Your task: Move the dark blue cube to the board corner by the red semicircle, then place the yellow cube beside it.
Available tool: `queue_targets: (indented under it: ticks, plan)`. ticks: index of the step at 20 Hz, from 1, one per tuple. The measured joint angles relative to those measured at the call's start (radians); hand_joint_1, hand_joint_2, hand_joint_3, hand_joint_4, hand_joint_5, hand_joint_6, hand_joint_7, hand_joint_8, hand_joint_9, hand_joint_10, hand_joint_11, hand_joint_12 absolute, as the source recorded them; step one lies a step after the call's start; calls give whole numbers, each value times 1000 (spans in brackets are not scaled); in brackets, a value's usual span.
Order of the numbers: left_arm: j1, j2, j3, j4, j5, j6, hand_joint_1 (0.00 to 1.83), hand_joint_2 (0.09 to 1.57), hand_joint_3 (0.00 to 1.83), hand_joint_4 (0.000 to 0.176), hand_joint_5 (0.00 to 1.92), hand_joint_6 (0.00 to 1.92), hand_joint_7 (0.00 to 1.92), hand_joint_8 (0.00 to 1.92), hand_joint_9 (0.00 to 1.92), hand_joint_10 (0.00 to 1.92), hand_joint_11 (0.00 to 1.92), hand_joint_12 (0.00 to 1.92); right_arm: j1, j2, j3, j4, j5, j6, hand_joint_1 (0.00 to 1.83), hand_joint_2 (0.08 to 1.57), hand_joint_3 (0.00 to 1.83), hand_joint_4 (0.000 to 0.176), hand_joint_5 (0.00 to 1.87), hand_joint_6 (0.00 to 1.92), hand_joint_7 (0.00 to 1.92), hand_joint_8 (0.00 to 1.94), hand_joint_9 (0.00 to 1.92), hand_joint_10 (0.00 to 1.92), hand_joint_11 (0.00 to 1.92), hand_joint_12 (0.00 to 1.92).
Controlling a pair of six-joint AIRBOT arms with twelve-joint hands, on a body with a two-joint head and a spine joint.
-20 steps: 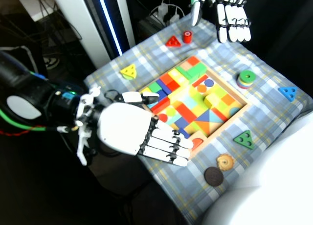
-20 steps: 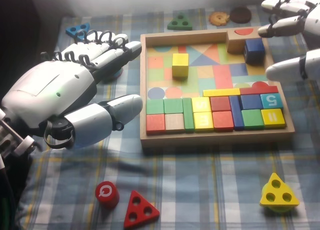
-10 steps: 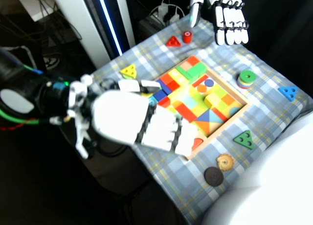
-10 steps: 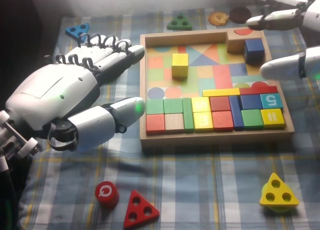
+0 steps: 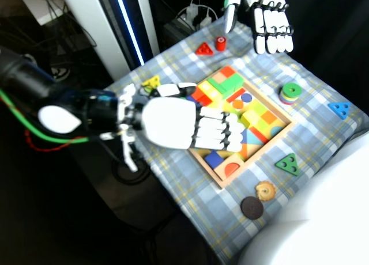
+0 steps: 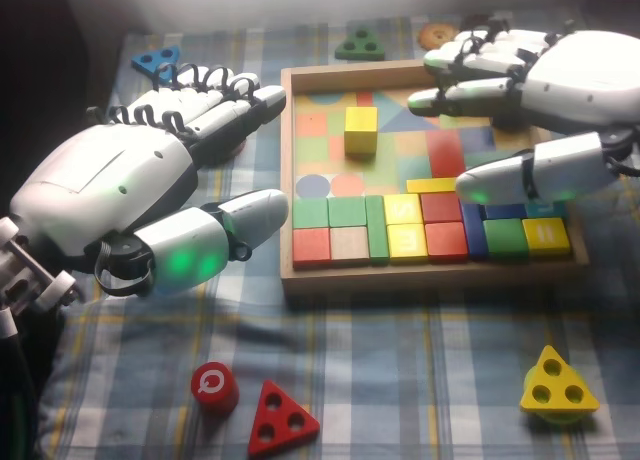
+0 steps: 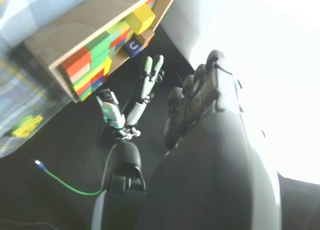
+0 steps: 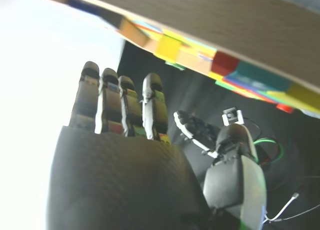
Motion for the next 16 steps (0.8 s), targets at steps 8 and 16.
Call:
queue_targets:
  ticks: [8, 16]
  plan:
    - [2, 25, 0, -12, -6, 0, 0, 1357, 0, 0, 167, 9, 103, 14, 0, 0, 0, 0, 21, -49, 35, 5, -6, 0, 0, 972, 0, 97, 255, 11, 0, 0, 0, 0, 0, 0]
    - [1, 25, 0, -10, 0, 0, 0, 1269, 0, 0, 169, 10, 99, 7, 11, 4, 0, 0, 24, -104, 69, -11, -6, 0, 0, 887, 0, 122, 210, 0, 0, 0, 0, 0, 0, 0]
